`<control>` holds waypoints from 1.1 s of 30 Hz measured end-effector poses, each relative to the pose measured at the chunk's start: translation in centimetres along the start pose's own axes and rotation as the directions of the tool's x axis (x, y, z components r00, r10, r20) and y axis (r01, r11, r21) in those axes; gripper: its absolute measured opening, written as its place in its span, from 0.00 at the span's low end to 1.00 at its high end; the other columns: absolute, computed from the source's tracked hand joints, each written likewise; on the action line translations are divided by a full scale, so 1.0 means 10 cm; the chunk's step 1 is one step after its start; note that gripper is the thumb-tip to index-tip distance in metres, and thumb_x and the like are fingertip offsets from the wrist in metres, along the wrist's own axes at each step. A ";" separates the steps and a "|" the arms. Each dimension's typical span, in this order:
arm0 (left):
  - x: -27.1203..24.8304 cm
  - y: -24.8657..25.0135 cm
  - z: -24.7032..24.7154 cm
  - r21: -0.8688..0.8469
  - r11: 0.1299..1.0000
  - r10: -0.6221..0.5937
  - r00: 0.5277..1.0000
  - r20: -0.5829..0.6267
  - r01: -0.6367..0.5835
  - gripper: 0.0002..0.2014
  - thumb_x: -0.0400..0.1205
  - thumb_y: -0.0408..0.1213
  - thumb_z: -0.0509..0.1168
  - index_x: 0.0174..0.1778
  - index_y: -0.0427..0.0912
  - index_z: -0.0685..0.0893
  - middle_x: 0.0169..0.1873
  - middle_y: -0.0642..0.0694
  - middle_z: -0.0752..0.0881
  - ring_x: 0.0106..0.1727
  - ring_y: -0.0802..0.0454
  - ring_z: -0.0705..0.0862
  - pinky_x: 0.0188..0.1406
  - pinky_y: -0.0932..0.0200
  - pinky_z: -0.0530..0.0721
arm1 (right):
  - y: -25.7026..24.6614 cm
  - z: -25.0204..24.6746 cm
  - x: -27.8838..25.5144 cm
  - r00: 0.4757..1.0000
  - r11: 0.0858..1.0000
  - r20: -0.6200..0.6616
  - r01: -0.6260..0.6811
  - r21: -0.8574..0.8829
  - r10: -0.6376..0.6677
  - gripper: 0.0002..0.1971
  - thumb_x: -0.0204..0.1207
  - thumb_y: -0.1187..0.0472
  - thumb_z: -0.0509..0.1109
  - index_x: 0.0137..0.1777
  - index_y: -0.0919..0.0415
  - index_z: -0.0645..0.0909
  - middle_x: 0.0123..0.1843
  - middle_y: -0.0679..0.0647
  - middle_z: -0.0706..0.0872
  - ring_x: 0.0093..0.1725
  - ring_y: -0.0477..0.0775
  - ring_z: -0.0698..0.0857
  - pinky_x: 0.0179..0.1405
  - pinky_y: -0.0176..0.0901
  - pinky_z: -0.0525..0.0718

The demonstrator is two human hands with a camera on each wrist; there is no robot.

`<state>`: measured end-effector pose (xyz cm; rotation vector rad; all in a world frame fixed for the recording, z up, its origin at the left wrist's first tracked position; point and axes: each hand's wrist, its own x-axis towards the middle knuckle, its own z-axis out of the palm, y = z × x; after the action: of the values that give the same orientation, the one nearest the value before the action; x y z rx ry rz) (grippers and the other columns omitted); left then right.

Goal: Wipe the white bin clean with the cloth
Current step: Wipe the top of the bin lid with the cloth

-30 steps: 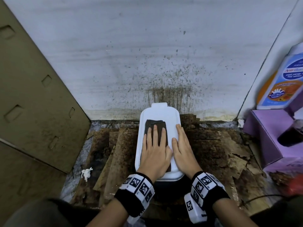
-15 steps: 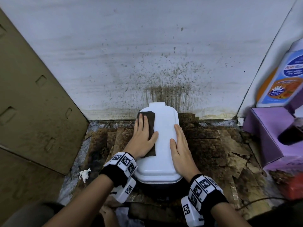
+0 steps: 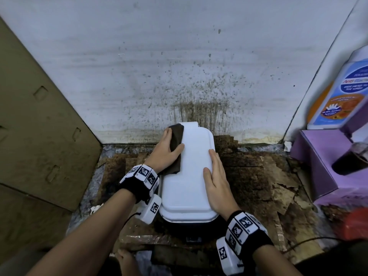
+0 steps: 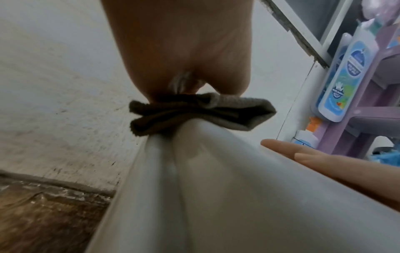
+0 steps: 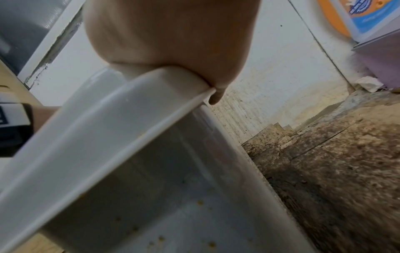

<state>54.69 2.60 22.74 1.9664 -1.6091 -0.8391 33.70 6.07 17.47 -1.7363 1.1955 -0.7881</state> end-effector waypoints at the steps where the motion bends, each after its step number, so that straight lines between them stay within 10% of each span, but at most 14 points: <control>1: -0.01 -0.02 0.02 -0.005 1.000 0.000 1.000 -0.021 0.000 0.41 0.90 0.50 0.62 0.91 0.39 0.46 0.91 0.47 0.45 0.91 0.54 0.47 0.81 0.66 0.47 | 0.00 0.00 0.00 1.000 1.000 0.000 0.001 -0.001 -0.001 0.28 0.92 0.53 0.51 0.89 0.43 0.48 0.89 0.34 0.47 0.79 0.17 0.41 0.71 0.11 0.42; 12: -0.80 -0.04 0.18 0.042 0.999 0.000 1.000 -0.006 0.000 0.45 0.88 0.56 0.62 0.91 0.46 0.41 0.91 0.55 0.39 0.90 0.57 0.46 0.78 0.66 0.50 | -0.04 -0.01 -0.04 1.000 1.000 0.016 -0.013 0.000 0.013 0.28 0.92 0.51 0.50 0.89 0.43 0.47 0.89 0.34 0.46 0.80 0.21 0.42 0.80 0.30 0.46; 19: -1.27 -0.10 0.54 0.230 0.968 0.105 0.994 -0.001 -0.102 0.39 0.91 0.58 0.47 0.88 0.48 0.31 0.86 0.54 0.24 0.85 0.59 0.22 0.88 0.55 0.35 | -0.03 -0.02 -0.07 1.000 1.000 0.024 -0.012 0.003 0.012 0.28 0.92 0.51 0.49 0.89 0.43 0.46 0.89 0.33 0.46 0.79 0.18 0.40 0.78 0.22 0.43; 33: -1.25 -0.13 0.62 0.523 0.831 0.217 0.976 0.010 -0.190 0.37 0.88 0.57 0.30 0.90 0.40 0.37 0.89 0.43 0.31 0.87 0.52 0.24 0.90 0.47 0.38 | -0.05 -0.07 -0.06 0.997 0.986 0.044 -0.066 0.156 0.059 0.27 0.92 0.53 0.49 0.89 0.42 0.48 0.89 0.32 0.47 0.83 0.25 0.43 0.79 0.28 0.42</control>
<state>49.61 15.23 19.54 2.0759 -2.1384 -0.2727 33.13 6.51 18.23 -1.5716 1.1253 -0.7855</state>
